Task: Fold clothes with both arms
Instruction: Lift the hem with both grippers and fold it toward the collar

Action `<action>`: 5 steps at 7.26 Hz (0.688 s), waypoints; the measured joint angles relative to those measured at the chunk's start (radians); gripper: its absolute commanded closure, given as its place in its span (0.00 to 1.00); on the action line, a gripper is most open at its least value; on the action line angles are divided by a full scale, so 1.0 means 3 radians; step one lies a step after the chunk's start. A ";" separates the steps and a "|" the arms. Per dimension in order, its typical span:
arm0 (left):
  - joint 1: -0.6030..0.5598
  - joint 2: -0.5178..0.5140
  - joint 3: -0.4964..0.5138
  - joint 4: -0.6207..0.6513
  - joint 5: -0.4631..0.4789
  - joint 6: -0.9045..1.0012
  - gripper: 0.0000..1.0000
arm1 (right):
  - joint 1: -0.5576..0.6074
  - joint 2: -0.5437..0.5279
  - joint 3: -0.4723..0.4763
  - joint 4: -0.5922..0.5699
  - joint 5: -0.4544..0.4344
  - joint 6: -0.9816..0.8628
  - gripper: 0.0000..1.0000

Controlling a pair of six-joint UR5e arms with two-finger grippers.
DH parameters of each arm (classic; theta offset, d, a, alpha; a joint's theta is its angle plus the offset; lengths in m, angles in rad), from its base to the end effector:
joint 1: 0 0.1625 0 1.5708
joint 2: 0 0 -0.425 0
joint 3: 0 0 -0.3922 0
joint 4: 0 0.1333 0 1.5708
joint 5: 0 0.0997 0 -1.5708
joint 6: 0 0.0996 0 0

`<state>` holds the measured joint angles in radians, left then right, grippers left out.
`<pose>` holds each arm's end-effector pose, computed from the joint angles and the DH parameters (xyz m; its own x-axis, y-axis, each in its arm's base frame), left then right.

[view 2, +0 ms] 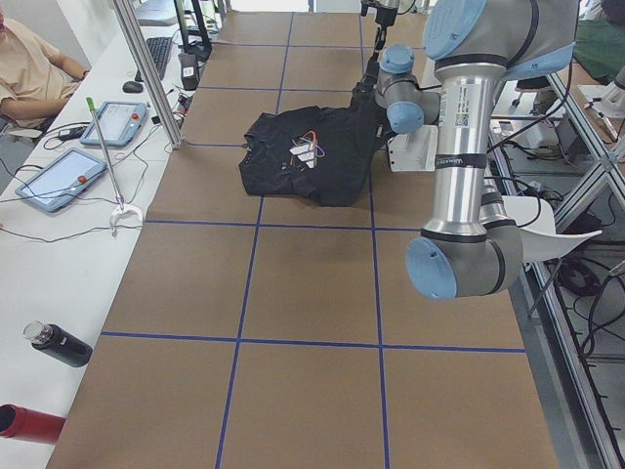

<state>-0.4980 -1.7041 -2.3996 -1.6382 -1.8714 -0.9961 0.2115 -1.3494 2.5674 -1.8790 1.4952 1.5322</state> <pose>0.3138 -0.2888 0.2255 0.5068 0.3155 -0.8023 -0.0502 0.9399 0.3378 -0.3307 -0.2150 0.1914 0.6101 0.0916 0.7870 -0.2443 0.9667 0.0768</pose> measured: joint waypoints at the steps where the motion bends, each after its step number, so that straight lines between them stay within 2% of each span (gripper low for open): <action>1: -0.0295 -0.0217 0.0315 -0.0001 0.0035 0.0152 1.00 | 0.0234 0.0275 -0.0280 0.0002 0.0010 -0.0033 1.00; 3: -0.0613 -0.0486 0.0723 -0.0006 0.0291 0.0326 1.00 | 0.0648 0.0509 -0.0583 0.0015 0.0038 -0.0173 1.00; 5: -0.0738 -0.0600 0.0913 -0.0023 0.0516 0.0378 1.00 | 0.1020 0.0661 -0.0932 0.0062 0.0046 -0.0280 1.00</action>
<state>-0.7192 -1.8840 -2.1257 -1.6450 -1.7167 -0.8827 0.5174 -1.1510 2.2878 -1.8605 1.5091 1.4483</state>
